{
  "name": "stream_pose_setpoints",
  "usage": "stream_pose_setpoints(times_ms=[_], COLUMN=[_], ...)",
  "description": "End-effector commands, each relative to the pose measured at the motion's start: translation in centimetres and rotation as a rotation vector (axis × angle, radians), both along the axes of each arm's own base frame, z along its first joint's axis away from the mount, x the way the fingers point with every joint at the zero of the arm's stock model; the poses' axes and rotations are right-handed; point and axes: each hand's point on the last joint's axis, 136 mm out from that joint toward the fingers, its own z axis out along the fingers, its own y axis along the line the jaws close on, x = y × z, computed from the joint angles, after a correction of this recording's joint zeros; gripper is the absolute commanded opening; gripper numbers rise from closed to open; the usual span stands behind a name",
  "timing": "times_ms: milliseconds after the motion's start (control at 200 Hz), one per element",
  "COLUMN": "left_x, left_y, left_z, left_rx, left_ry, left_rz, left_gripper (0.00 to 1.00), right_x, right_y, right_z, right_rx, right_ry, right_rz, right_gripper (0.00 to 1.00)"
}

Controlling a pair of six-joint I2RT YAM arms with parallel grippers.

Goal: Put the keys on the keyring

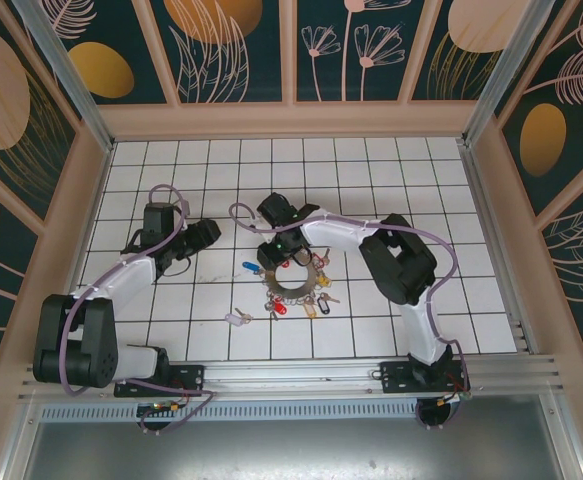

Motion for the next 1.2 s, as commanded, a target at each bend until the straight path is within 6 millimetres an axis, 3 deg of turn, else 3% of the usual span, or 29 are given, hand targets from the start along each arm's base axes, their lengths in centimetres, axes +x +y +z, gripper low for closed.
stream_pose_setpoints(times_ms=[0, 165, 520, 791, 896, 1066, 1196], left_x=[0.0, 0.0, -0.1, -0.3, -0.4, -0.5, -0.9], left_y=[-0.4, -0.5, -0.6, -0.7, -0.7, -0.8, -1.9], left_z=[0.8, 1.2, 1.3, 1.4, 1.4, 1.7, 2.7], left_rx=[-0.030, -0.034, -0.039, -0.042, -0.047, -0.054, -0.080], left_ry=[-0.031, -0.042, -0.048, -0.051, -0.050, -0.056, -0.113], left_rz=[-0.017, -0.028, -0.036, -0.037, -0.035, -0.039, -0.120], left_gripper=[0.59, 0.59, 0.59, 0.59, 0.59, 0.59, 0.59], right_x=[-0.4, -0.3, -1.7, -1.6, -1.6, -1.3, -1.0], right_y=[-0.2, 0.1, 0.2, 0.9, 1.1, 1.2, 1.5], right_z=[-0.7, -0.4, -0.5, -1.5, -1.7, -0.6, 2.1], right_rx=[-0.048, -0.054, -0.059, -0.073, -0.080, -0.046, 0.042], right_ry=[0.033, 0.028, 0.067, 0.069, 0.059, -0.007, -0.126], right_rz=[-0.012, -0.002, 0.051, 0.056, 0.064, 0.083, 0.141], right_gripper=[0.27, 0.20, 0.21, 0.22, 0.15, 0.00, 0.00])
